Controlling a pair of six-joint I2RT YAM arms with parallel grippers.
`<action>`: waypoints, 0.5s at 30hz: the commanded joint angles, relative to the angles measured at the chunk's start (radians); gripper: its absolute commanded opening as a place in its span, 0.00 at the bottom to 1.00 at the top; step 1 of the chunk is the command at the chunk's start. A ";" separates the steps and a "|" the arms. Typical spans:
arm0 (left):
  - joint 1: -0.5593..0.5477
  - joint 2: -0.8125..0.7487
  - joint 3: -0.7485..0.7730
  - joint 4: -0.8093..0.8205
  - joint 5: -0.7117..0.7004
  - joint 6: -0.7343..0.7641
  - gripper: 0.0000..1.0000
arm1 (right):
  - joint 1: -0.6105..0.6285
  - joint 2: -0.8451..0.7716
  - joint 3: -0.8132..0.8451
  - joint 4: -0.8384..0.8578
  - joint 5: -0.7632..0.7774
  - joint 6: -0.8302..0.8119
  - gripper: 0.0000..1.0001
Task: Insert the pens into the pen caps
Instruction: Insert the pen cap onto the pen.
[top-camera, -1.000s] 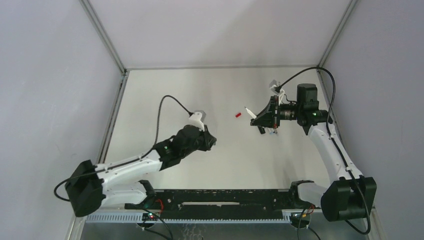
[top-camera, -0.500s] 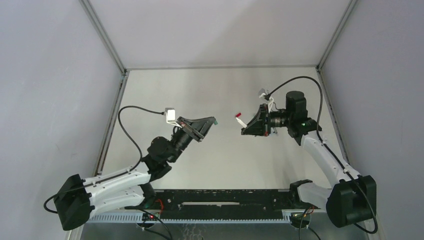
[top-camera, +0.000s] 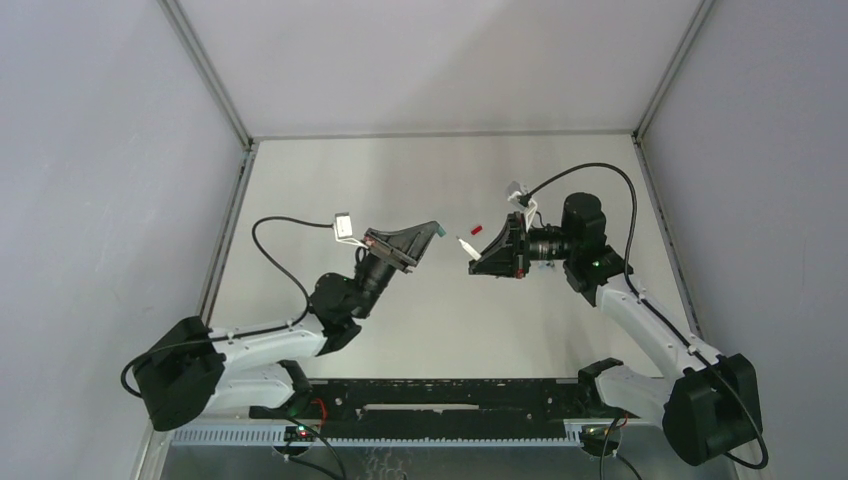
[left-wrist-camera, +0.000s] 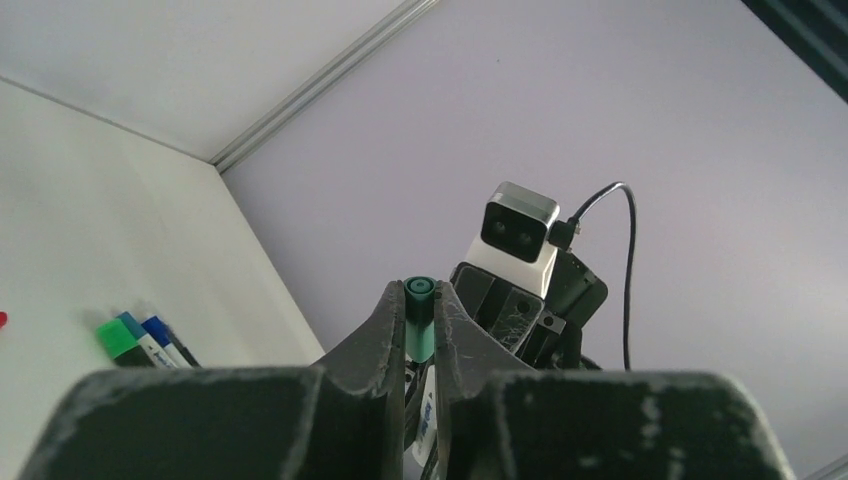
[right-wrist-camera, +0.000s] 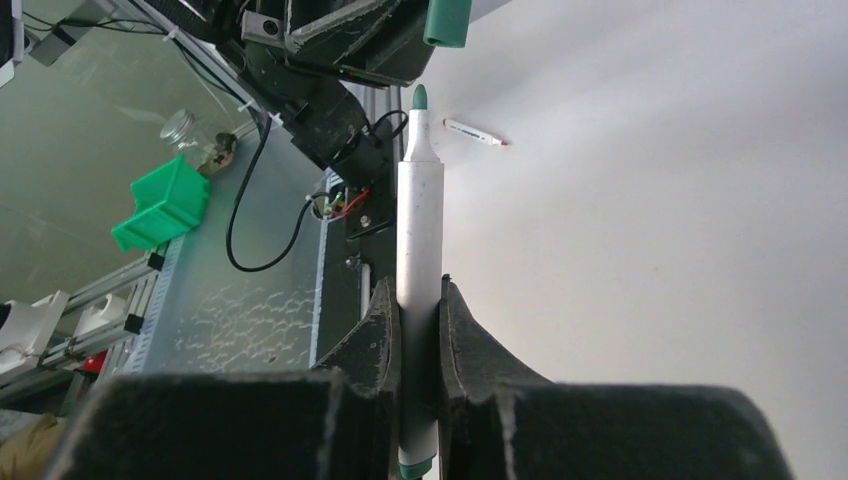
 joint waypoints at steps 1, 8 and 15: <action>-0.004 0.036 0.022 0.142 -0.026 -0.057 0.00 | 0.017 -0.008 0.001 0.065 0.043 0.032 0.00; -0.008 0.072 0.026 0.181 -0.017 -0.079 0.00 | 0.029 -0.004 0.001 0.059 0.063 0.028 0.00; -0.014 0.090 0.031 0.185 -0.015 -0.086 0.00 | 0.035 -0.003 0.001 0.060 0.063 0.029 0.00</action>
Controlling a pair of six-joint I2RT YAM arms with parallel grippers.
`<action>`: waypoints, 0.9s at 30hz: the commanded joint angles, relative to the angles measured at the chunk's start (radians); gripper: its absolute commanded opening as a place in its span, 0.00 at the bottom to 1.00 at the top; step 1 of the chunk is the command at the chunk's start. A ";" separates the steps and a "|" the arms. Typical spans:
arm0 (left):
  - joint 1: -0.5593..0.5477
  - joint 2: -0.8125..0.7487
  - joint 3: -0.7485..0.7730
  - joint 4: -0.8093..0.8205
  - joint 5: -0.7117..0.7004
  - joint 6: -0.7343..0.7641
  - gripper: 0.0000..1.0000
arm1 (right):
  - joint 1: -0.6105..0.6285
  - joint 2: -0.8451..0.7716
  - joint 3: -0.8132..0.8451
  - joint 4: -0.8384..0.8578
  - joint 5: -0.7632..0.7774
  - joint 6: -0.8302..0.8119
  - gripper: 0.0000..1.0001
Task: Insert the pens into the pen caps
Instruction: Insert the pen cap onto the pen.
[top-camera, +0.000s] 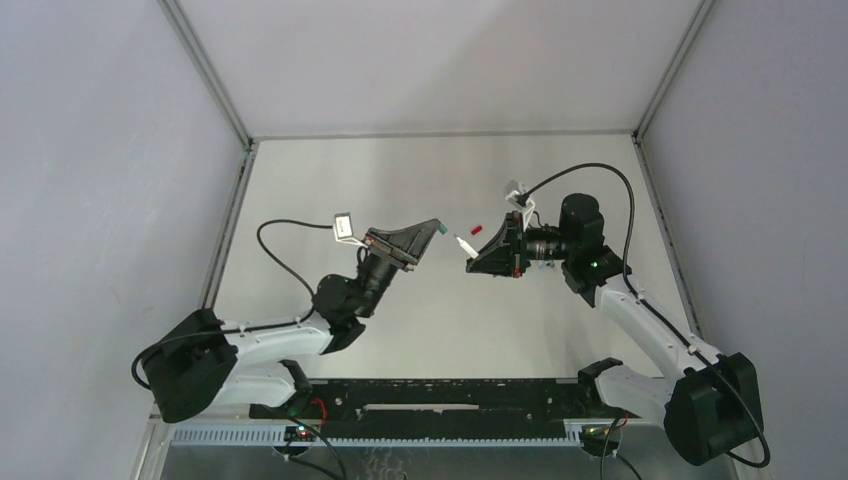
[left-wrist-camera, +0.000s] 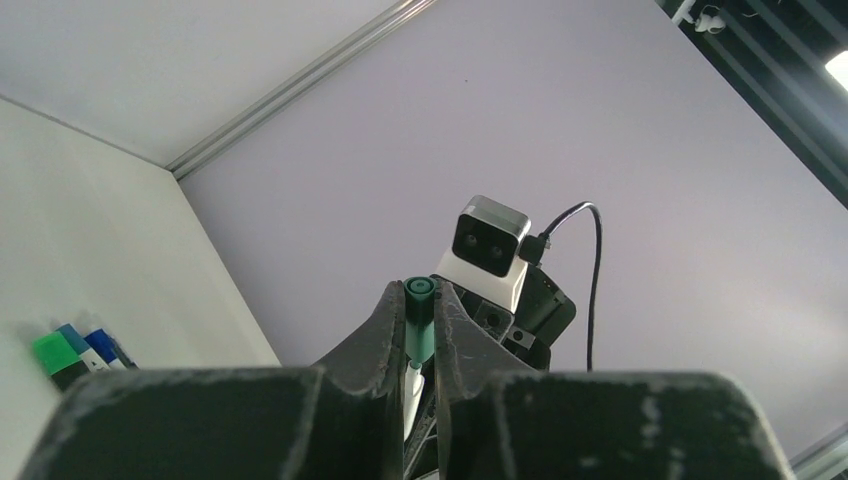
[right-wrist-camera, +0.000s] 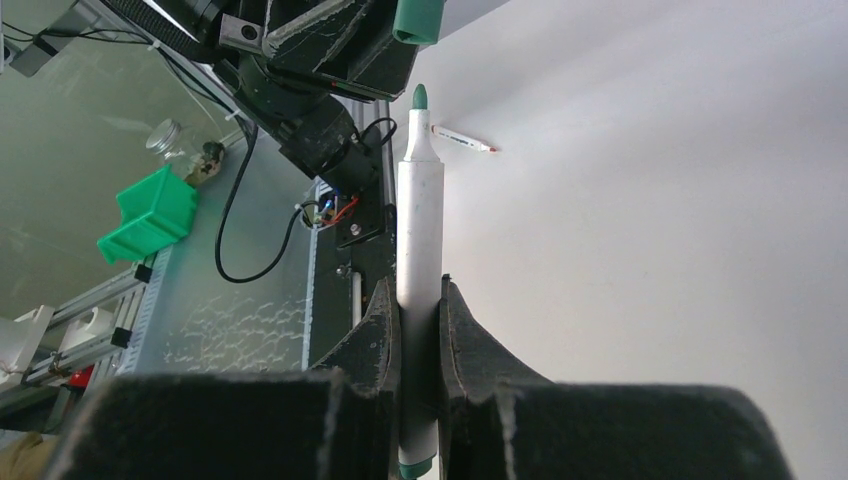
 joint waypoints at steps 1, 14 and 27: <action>-0.009 0.016 0.032 0.054 -0.004 -0.014 0.00 | 0.013 -0.002 0.001 0.040 0.006 0.015 0.00; -0.015 0.062 0.056 0.078 0.015 -0.035 0.00 | 0.024 -0.004 0.001 0.041 0.010 0.014 0.00; -0.019 0.066 0.052 0.105 0.009 -0.051 0.00 | 0.022 -0.007 0.001 0.035 0.019 0.014 0.00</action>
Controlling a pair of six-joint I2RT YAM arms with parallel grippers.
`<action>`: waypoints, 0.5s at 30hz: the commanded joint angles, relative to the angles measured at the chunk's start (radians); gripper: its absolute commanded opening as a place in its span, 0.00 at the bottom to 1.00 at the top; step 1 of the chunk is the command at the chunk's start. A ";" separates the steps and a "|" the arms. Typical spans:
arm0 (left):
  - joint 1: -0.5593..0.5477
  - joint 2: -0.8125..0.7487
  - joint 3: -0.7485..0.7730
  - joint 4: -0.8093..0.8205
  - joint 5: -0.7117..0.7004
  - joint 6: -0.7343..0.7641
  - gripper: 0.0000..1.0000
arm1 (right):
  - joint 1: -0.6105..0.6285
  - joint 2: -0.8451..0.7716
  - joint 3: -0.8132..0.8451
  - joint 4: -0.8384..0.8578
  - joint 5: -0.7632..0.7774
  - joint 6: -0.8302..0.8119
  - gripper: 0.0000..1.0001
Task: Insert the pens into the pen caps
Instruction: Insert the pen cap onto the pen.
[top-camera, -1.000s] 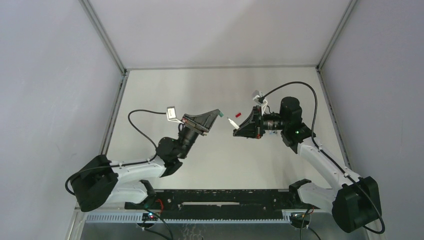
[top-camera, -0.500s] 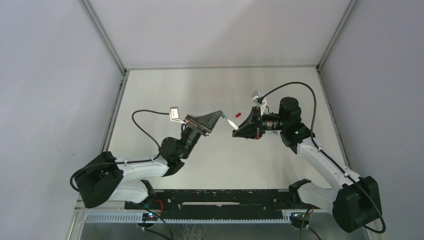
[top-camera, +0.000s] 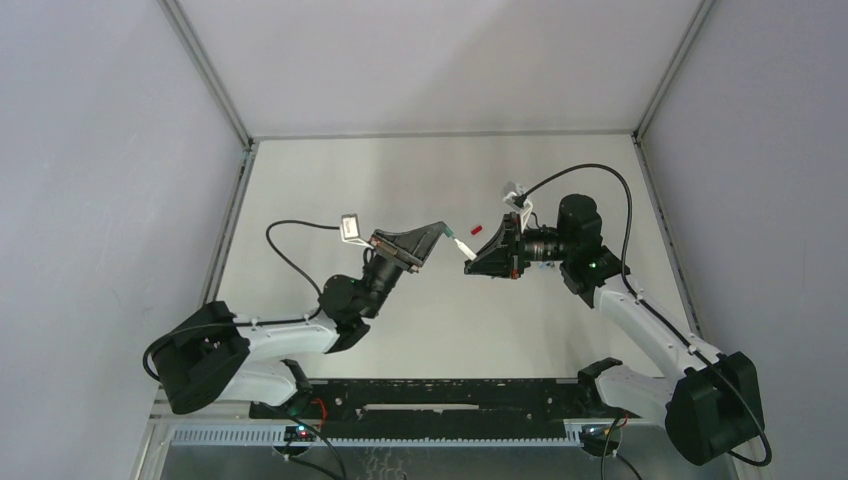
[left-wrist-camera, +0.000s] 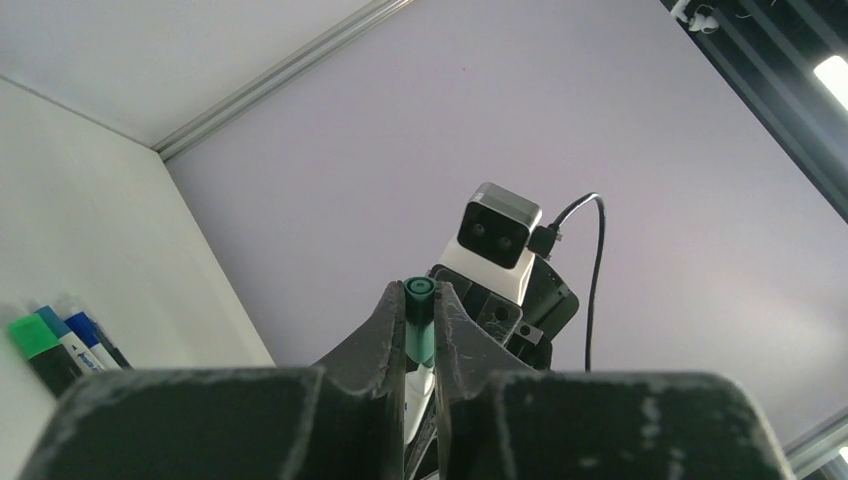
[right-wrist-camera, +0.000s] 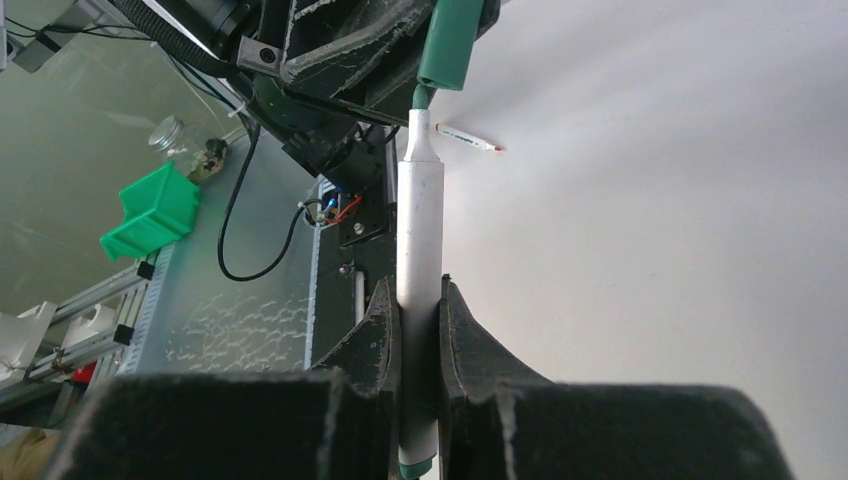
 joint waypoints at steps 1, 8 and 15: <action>-0.006 -0.001 0.049 0.054 0.004 -0.009 0.00 | 0.005 -0.007 0.002 0.035 0.013 0.014 0.00; -0.007 0.001 0.048 0.056 0.009 -0.017 0.00 | 0.000 -0.010 0.002 0.035 0.025 0.019 0.00; -0.009 0.020 0.048 0.058 0.013 -0.030 0.00 | -0.002 -0.011 0.001 0.038 0.021 0.025 0.00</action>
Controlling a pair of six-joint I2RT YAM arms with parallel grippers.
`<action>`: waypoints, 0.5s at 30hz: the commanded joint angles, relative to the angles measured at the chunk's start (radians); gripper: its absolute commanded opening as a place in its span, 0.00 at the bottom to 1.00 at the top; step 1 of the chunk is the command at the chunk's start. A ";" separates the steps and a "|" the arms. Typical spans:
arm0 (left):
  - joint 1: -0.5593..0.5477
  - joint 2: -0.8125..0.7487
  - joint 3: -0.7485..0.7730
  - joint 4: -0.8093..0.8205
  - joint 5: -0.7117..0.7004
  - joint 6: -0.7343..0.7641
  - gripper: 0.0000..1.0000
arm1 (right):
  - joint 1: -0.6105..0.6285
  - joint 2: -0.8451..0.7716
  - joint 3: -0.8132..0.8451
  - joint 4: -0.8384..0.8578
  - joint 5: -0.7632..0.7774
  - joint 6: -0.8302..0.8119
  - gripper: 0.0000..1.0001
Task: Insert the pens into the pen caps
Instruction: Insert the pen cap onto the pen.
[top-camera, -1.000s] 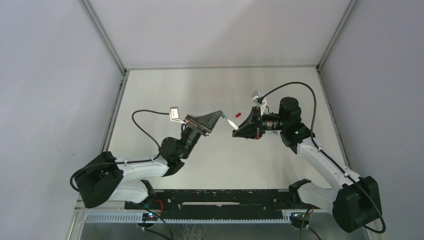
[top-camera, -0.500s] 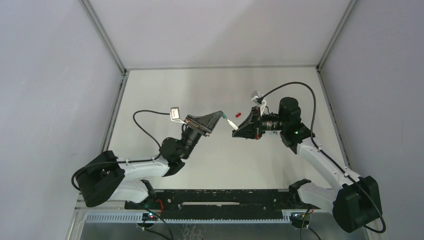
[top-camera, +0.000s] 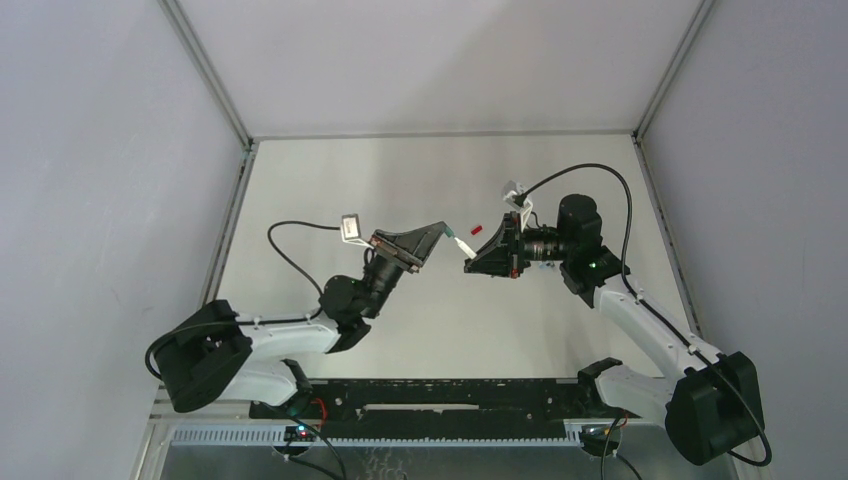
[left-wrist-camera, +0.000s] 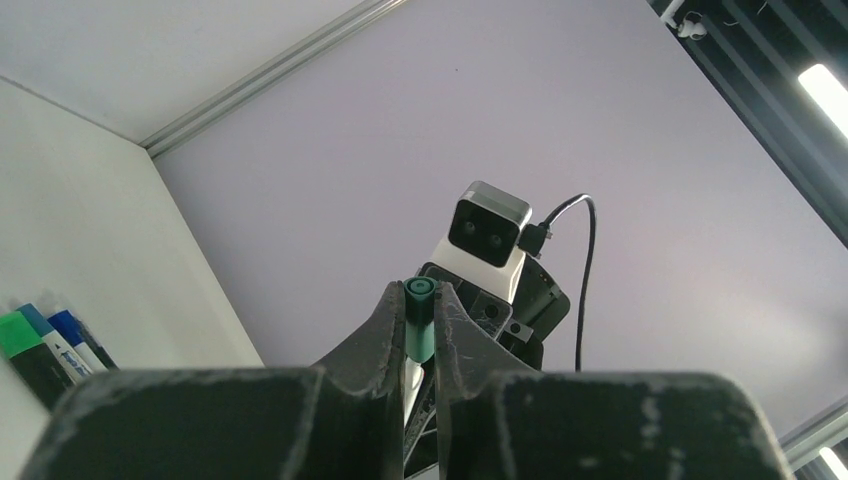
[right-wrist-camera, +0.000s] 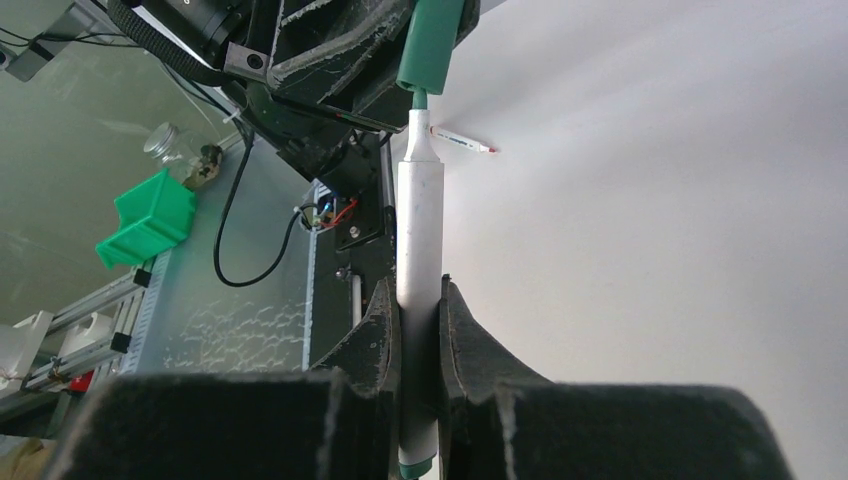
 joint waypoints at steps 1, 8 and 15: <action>-0.007 0.016 0.049 0.038 0.013 -0.014 0.00 | -0.002 -0.011 0.001 0.038 0.002 0.021 0.00; -0.014 0.034 0.059 0.038 0.024 -0.028 0.00 | -0.003 -0.012 0.002 0.038 0.013 0.024 0.00; -0.031 0.048 0.070 0.037 0.035 -0.035 0.00 | -0.007 -0.014 0.001 0.039 0.025 0.036 0.00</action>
